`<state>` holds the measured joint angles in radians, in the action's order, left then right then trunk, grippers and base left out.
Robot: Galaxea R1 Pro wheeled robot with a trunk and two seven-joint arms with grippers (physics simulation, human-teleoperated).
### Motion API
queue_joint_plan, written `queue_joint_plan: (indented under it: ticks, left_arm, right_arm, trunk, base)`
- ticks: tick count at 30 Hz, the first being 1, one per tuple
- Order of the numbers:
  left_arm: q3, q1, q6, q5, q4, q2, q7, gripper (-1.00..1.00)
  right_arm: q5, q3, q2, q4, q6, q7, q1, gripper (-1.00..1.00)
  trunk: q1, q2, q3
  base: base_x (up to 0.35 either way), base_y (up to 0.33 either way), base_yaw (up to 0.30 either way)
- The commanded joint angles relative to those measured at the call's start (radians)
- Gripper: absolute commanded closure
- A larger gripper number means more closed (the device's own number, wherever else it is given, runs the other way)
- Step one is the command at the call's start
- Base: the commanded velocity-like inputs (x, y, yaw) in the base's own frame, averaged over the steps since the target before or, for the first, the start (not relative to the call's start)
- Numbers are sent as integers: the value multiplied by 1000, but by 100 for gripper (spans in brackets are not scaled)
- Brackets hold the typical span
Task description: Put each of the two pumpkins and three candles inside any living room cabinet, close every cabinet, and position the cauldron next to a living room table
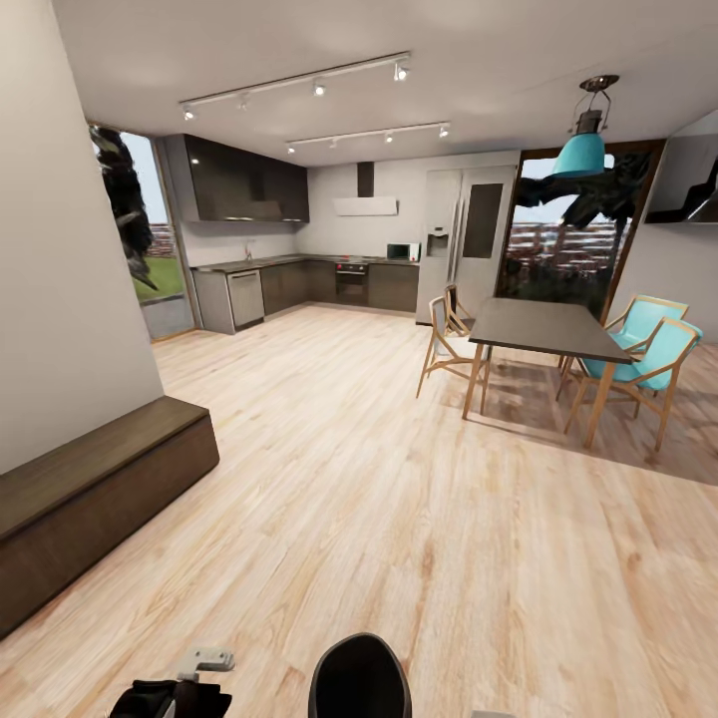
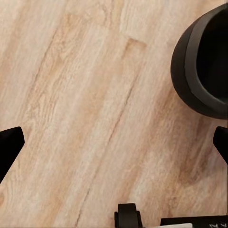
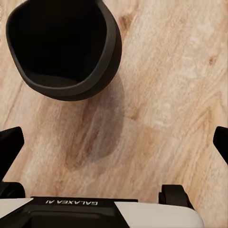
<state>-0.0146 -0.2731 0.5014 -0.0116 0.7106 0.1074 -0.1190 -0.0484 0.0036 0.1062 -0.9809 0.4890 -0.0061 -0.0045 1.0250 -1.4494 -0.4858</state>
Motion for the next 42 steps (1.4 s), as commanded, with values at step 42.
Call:
queue_joint_plan:
  ticks: [42]
  left_arm:
    - [-1,-3,8,2,-4,-86,43,-100]
  right_arm:
    - [-5,42,1,34,-79,-1,-2,-100]
  trunk:
    - [84,-155,-70]
  base:
    - [0,0,0]
